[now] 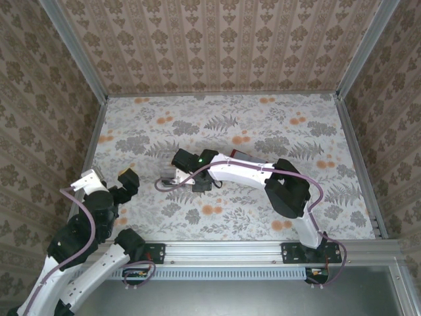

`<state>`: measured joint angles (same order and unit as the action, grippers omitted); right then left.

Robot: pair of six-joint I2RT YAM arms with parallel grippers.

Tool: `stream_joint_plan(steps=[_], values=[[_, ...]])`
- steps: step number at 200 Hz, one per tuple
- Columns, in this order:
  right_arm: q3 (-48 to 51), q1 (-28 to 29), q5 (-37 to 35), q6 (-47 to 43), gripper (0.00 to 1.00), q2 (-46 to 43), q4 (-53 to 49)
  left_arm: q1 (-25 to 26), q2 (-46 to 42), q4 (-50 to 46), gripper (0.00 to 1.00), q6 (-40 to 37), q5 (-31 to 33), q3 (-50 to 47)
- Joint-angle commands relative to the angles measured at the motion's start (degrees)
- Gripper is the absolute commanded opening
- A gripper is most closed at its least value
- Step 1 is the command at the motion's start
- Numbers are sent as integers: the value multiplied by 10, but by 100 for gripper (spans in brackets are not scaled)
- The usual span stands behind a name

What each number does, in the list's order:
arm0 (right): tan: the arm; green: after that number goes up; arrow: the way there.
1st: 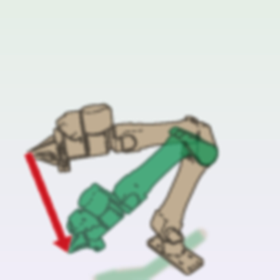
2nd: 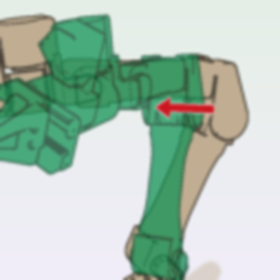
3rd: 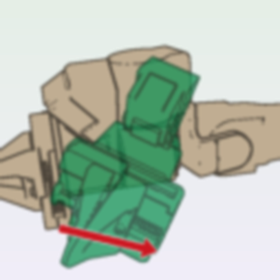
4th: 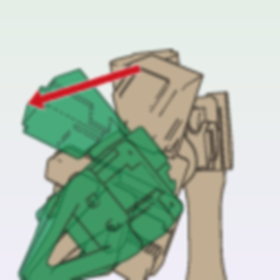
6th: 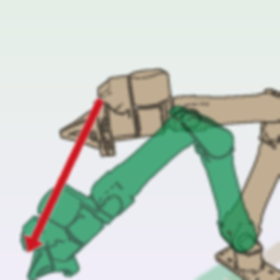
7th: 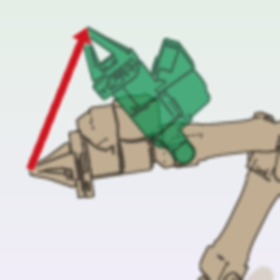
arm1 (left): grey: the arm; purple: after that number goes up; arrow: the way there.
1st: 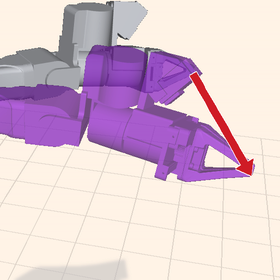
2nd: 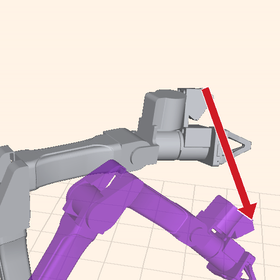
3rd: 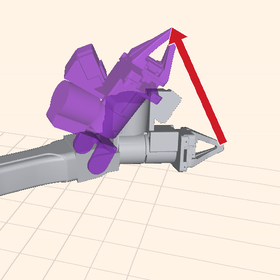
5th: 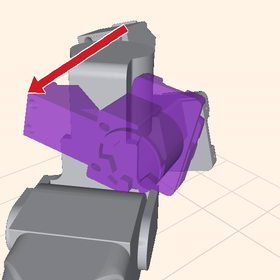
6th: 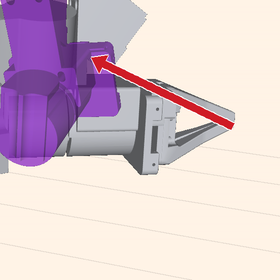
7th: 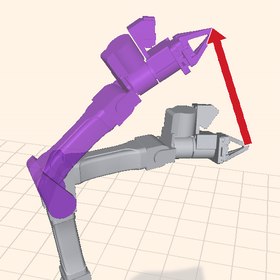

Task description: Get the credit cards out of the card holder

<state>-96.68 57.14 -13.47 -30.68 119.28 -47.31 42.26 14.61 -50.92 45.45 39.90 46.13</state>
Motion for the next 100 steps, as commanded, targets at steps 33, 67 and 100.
stream_joint_plan(steps=[33, 67, 100], values=[[0, -7, -20, 12, 23, 7, 19, -4, -2, 6, 100, -3, 4, -5], [4, -11, -42, 18, 26, 5, 34, -4, -1, 8, 100, -5, 4, -3], [12, -13, -47, 20, 30, -1, 45, -4, 1, 11, 100, -8, 4, -3]])
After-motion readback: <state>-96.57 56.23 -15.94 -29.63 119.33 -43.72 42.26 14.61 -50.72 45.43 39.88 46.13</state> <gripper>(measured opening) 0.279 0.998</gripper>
